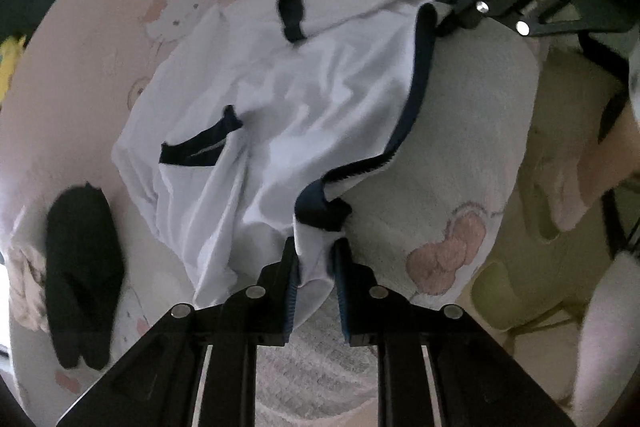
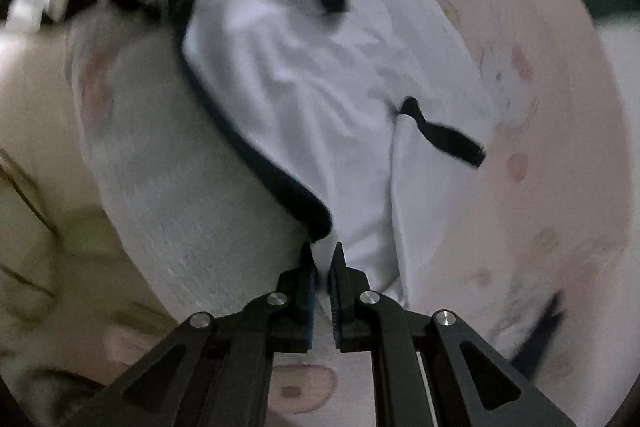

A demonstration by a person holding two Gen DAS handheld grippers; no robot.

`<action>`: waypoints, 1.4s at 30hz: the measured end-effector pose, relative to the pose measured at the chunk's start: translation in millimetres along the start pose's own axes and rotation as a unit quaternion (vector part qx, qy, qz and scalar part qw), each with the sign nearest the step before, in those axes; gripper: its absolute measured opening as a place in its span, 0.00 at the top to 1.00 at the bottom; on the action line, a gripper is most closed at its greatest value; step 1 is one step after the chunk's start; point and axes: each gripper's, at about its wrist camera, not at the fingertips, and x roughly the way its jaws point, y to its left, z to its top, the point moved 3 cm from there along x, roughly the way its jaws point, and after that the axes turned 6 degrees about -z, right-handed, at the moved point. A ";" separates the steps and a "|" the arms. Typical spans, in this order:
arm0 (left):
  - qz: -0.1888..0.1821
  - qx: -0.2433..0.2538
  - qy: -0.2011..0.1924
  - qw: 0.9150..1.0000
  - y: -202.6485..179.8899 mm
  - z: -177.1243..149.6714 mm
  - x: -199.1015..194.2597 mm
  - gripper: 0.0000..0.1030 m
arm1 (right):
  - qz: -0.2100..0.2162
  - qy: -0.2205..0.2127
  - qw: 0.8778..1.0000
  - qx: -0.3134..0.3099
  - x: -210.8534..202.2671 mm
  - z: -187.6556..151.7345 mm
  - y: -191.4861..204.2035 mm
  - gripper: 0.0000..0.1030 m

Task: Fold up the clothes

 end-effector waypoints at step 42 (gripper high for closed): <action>-0.180 -0.338 0.008 0.924 178.5 20.5 34.0 0.83 | 0.154 -0.008 0.936 0.315 45.2 -0.3 -119.5 0.48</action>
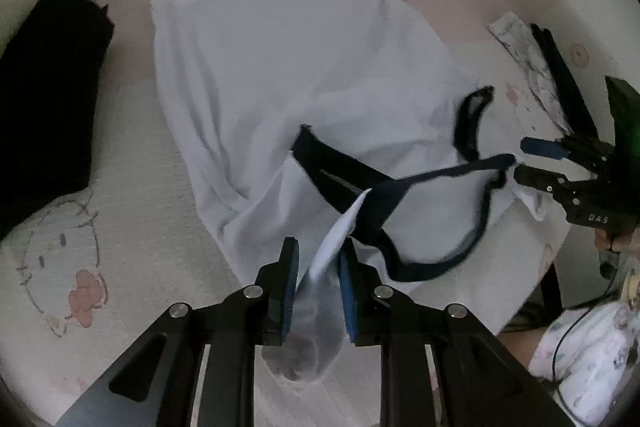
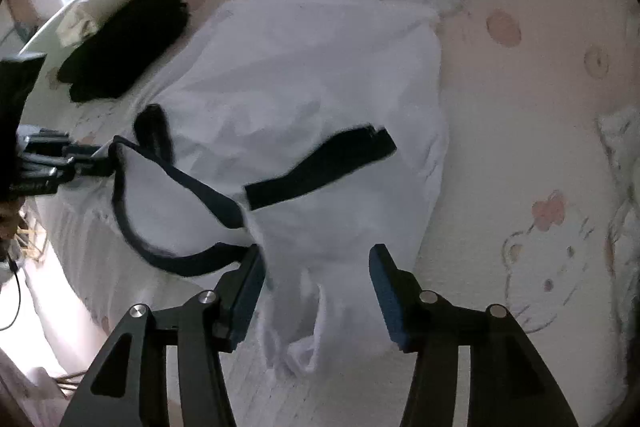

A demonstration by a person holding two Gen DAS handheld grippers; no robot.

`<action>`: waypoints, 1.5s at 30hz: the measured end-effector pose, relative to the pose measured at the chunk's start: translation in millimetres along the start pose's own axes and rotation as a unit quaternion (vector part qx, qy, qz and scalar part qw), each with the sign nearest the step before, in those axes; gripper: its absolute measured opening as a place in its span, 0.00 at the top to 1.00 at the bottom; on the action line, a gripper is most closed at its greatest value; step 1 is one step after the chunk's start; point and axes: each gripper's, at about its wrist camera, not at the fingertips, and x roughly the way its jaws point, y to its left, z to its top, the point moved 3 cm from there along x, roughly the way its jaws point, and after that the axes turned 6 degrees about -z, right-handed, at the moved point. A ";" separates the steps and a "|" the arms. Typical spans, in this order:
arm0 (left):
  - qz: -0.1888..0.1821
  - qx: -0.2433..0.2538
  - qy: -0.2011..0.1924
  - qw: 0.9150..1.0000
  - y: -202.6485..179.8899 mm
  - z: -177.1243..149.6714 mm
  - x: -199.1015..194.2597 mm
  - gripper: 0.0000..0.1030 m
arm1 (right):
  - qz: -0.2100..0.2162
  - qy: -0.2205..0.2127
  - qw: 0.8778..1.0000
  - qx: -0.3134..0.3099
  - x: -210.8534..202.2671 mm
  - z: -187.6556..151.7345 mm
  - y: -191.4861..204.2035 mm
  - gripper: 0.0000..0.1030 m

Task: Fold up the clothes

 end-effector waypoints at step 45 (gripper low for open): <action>0.165 0.053 -0.008 0.985 -13.8 -60.8 8.6 0.32 | -0.341 -0.123 0.876 -0.320 2.6 -90.3 80.0 0.35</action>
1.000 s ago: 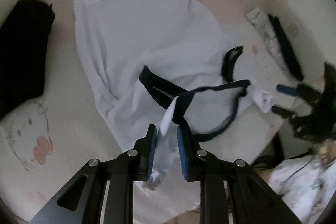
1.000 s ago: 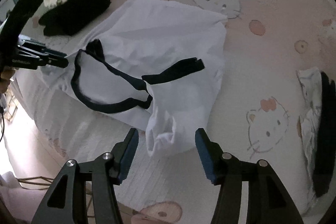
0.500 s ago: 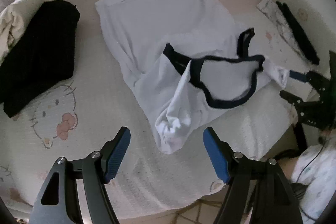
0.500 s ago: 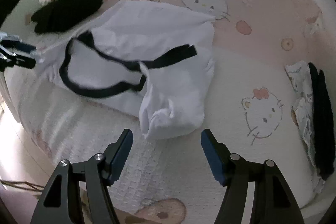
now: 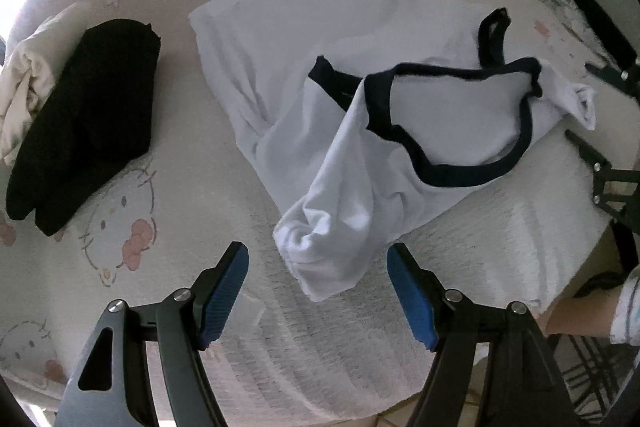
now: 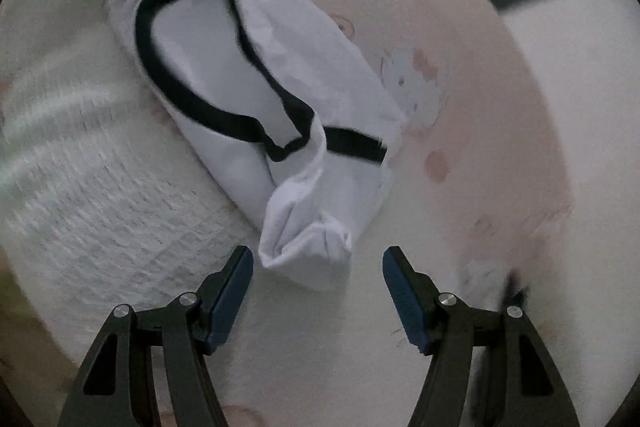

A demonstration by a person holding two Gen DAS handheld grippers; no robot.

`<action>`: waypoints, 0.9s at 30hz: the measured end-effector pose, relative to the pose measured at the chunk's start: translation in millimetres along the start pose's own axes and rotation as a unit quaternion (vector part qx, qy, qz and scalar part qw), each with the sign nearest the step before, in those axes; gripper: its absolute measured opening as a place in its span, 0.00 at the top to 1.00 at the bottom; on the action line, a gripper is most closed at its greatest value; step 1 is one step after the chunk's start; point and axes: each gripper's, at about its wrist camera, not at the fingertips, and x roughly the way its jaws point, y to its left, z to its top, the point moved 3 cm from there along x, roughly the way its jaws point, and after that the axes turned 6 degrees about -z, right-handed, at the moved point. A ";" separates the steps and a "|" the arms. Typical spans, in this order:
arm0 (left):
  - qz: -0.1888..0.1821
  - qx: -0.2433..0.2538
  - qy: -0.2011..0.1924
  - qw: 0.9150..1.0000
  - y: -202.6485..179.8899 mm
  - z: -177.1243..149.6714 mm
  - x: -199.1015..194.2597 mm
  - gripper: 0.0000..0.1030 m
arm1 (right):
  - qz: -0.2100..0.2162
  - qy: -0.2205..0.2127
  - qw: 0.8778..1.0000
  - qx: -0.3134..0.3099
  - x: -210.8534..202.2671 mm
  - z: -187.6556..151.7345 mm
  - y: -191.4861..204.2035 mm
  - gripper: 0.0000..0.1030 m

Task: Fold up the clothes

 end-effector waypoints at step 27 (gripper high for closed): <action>-0.046 -0.059 -0.013 0.997 37.8 7.9 4.0 0.60 | 0.312 0.069 0.862 0.394 66.8 -39.3 -98.3 0.81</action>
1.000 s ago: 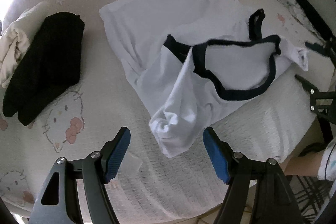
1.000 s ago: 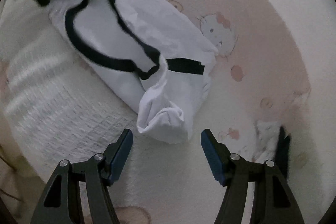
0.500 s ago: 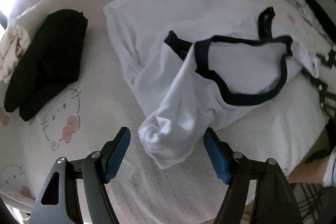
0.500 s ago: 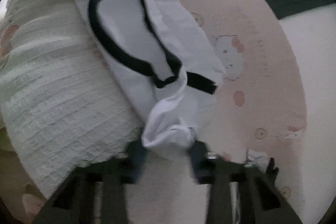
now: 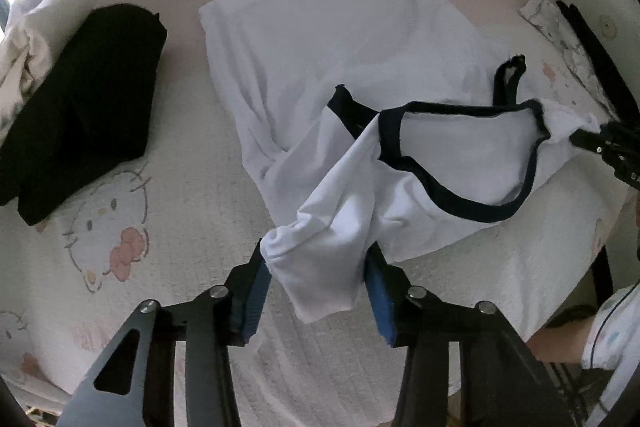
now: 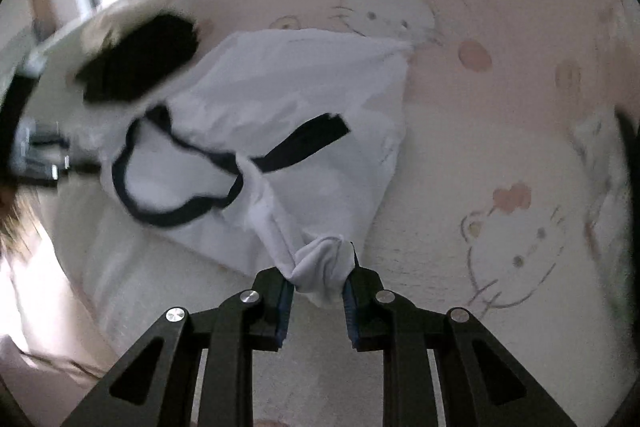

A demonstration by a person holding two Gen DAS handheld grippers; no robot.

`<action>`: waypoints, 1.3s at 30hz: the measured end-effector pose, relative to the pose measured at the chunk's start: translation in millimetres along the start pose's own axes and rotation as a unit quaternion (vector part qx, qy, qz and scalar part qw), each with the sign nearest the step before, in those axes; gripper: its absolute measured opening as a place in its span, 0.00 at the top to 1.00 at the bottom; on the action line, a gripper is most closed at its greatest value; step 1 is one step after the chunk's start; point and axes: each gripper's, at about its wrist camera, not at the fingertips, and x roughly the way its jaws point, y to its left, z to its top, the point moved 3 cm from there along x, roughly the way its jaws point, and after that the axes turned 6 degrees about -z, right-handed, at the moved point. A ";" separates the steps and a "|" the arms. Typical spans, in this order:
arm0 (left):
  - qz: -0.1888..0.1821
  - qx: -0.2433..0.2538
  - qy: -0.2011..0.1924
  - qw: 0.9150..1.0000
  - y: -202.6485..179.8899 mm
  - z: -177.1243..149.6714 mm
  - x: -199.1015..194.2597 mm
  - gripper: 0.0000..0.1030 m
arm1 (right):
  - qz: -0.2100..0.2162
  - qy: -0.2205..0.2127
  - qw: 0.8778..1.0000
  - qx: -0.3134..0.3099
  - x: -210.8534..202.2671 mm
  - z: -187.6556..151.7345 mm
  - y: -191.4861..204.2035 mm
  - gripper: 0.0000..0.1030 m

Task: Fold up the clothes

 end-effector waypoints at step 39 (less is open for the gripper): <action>-0.040 -0.123 -0.033 0.991 73.2 -18.3 -30.5 0.44 | -0.030 0.038 0.987 0.156 -9.2 12.5 -10.2 0.34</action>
